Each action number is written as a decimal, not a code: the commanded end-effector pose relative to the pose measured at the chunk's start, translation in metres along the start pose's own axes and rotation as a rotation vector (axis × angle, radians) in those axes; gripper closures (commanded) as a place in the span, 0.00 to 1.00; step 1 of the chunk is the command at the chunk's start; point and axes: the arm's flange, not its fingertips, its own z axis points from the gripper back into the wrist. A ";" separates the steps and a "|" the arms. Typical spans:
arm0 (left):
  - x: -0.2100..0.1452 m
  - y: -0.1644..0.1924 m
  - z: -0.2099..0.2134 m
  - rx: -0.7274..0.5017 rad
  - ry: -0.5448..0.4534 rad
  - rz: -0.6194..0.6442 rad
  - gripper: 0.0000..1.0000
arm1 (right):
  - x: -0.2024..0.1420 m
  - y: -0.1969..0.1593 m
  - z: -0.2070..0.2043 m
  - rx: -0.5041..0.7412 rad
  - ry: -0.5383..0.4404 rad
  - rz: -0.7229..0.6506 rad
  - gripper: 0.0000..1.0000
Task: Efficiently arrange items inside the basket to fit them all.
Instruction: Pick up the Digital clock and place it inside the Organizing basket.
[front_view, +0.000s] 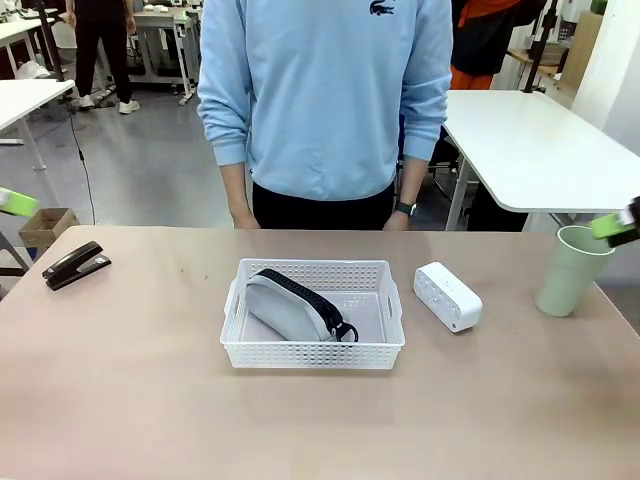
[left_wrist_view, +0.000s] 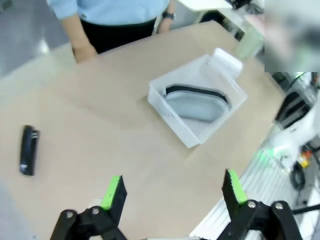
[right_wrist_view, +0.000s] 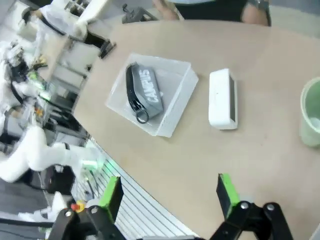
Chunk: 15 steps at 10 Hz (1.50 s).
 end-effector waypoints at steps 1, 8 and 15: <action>-0.059 0.023 0.021 -0.099 -0.153 0.069 0.00 | -0.008 -0.030 0.035 0.102 -0.110 -0.163 0.00; -0.143 0.069 0.043 -0.182 -0.504 0.361 0.00 | -0.089 -0.161 0.091 0.161 -0.420 -0.532 0.00; -0.148 0.097 0.090 -0.181 -0.504 0.335 0.00 | -0.089 -0.144 0.099 0.210 -0.371 -0.534 0.00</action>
